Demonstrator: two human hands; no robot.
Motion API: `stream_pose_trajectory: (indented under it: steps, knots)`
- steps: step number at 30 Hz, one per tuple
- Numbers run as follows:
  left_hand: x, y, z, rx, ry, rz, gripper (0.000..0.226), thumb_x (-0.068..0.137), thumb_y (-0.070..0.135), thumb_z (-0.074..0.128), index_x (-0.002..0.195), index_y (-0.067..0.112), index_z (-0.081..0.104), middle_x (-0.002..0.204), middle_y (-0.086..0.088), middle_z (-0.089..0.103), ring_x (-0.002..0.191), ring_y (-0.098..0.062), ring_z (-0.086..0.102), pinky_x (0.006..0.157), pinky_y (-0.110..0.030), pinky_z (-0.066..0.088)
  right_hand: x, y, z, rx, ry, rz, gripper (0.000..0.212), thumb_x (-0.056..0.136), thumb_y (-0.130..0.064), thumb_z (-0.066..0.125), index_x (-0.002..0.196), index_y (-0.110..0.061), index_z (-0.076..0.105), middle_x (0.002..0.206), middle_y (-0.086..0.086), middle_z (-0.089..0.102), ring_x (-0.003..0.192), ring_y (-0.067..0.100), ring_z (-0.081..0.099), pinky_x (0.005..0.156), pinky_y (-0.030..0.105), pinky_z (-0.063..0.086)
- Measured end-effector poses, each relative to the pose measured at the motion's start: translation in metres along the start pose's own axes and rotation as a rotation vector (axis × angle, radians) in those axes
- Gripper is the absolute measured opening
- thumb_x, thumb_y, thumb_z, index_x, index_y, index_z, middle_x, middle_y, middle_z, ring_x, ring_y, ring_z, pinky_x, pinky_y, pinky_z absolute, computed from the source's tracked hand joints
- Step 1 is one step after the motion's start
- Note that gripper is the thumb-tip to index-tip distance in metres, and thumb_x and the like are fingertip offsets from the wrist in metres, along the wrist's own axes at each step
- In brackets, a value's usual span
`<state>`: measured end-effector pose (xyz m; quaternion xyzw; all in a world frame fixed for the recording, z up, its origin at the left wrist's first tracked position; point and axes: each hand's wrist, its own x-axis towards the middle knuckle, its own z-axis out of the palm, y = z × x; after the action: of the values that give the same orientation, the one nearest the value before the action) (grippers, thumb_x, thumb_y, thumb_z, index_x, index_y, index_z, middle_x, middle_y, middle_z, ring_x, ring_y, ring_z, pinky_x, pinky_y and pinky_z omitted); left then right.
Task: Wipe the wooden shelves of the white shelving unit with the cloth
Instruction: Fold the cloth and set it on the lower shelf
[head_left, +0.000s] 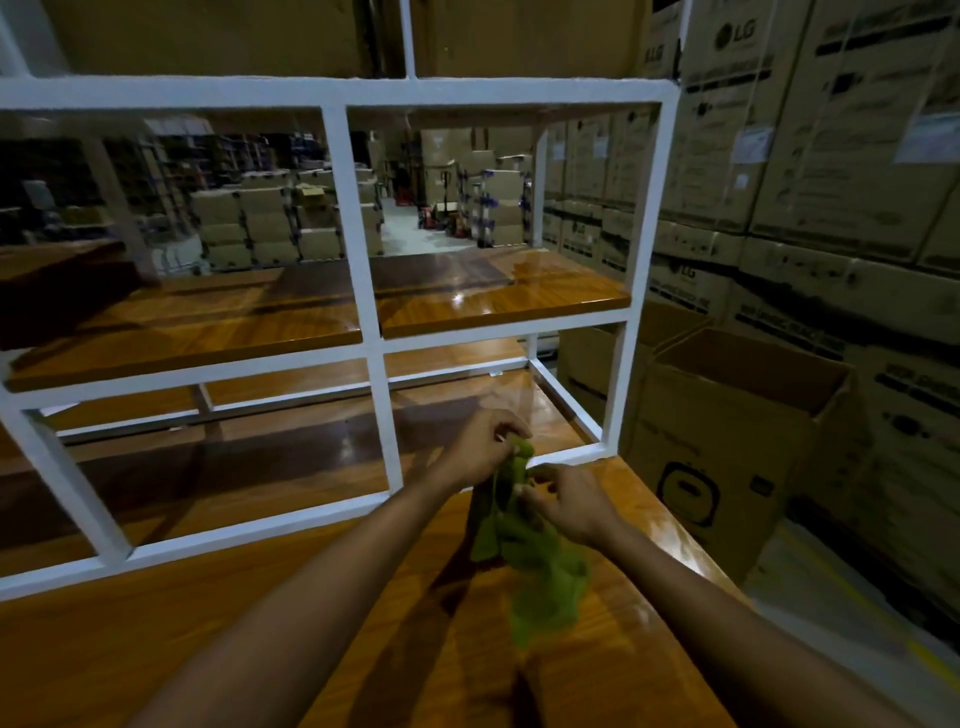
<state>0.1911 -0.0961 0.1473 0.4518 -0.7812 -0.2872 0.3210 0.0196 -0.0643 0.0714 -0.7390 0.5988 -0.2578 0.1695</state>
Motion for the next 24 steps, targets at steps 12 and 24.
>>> stream_pose_trajectory:
  steps: [12, 24]
  knots:
    - [0.013, 0.081, -0.013, -0.100, -0.004, 0.115, 0.024, 0.085, -0.004, 0.064, 0.097, 0.015, 0.073, 0.095, 0.003, 0.067, 0.096, -0.015, 0.063, 0.083, -0.031, 0.053, -0.030, -0.022, -0.080, 0.366, 0.114, -0.078, 0.024, 0.091, -0.037, 0.069, 0.085, -0.014, 0.067, 0.072, 0.002, 0.063, 0.064, 0.012, 0.060, 0.054, 0.029, 0.043]
    - [0.038, 0.125, -0.040, -0.106, 0.244, 0.096, 0.020, 0.084, -0.006, 0.068, 0.102, 0.003, 0.072, 0.101, -0.016, 0.070, 0.090, -0.017, 0.062, 0.072, -0.011, 0.049, -0.061, 0.060, -0.147, 0.185, -0.112, 0.080, 0.017, 0.091, -0.027, 0.069, 0.098, -0.011, 0.071, 0.094, 0.003, 0.071, 0.082, 0.010, 0.068, 0.066, 0.022, 0.053]
